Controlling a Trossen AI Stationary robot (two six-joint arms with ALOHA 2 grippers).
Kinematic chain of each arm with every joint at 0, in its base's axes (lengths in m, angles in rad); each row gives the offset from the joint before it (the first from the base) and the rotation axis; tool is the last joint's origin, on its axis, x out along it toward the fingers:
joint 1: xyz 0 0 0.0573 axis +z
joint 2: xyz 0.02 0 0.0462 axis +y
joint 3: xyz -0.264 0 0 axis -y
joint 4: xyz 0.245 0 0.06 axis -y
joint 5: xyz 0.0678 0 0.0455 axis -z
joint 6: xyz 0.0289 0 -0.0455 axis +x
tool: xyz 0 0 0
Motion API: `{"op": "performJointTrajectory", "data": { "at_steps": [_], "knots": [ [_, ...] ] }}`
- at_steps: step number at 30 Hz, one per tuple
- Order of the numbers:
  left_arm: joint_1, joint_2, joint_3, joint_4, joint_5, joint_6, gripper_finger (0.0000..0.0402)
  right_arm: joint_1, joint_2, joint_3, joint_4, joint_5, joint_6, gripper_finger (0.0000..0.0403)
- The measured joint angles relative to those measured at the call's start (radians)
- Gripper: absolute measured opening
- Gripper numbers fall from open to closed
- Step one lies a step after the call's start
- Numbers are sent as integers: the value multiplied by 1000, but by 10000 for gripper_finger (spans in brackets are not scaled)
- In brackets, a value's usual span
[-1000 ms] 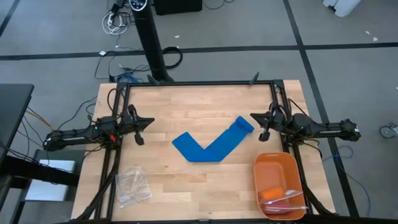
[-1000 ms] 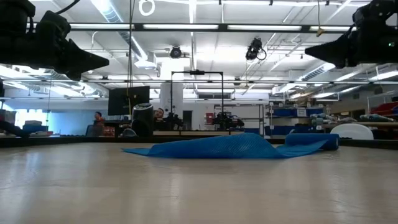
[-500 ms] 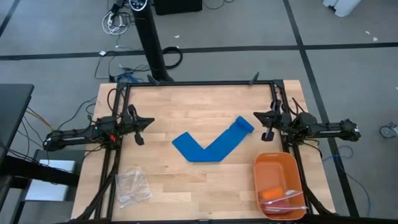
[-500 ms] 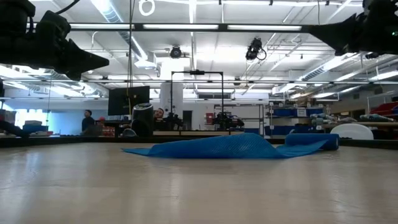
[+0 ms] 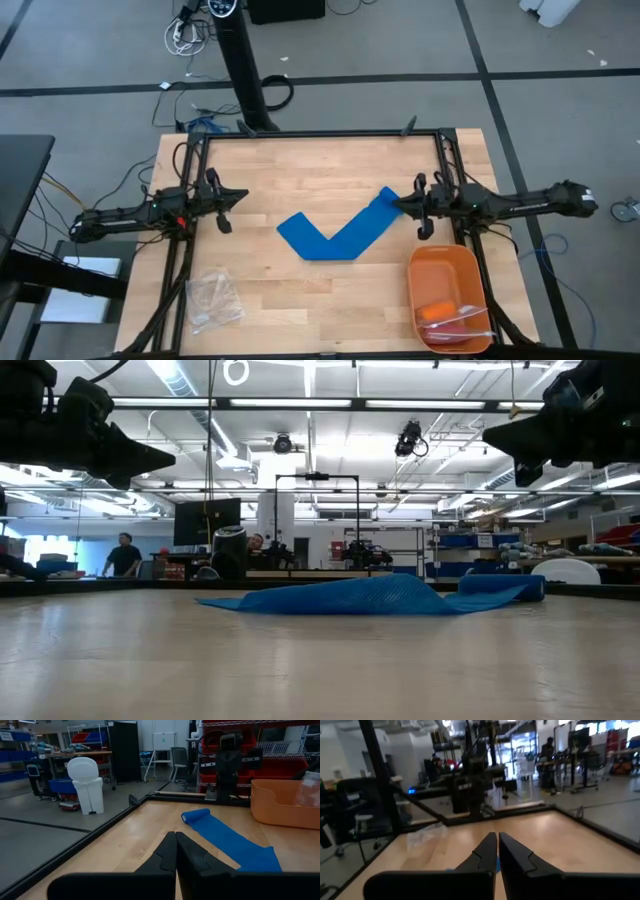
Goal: Roll bandage
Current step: Roll the blue bandage
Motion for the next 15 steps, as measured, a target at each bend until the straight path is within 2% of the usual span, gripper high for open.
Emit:
{"op": "performJointTrajectory", "data": {
  "at_steps": [8,11,15],
  "knots": [
    [0,0,0,0,0,0,6,-14,192,55,72,13,-31,34],
    [0,0,0,-1,0,0,6,-14,252,100,116,13,-116,24],
    [0,0,0,0,0,0,6,-19,340,183,141,8,-130,4]
  ]
}}
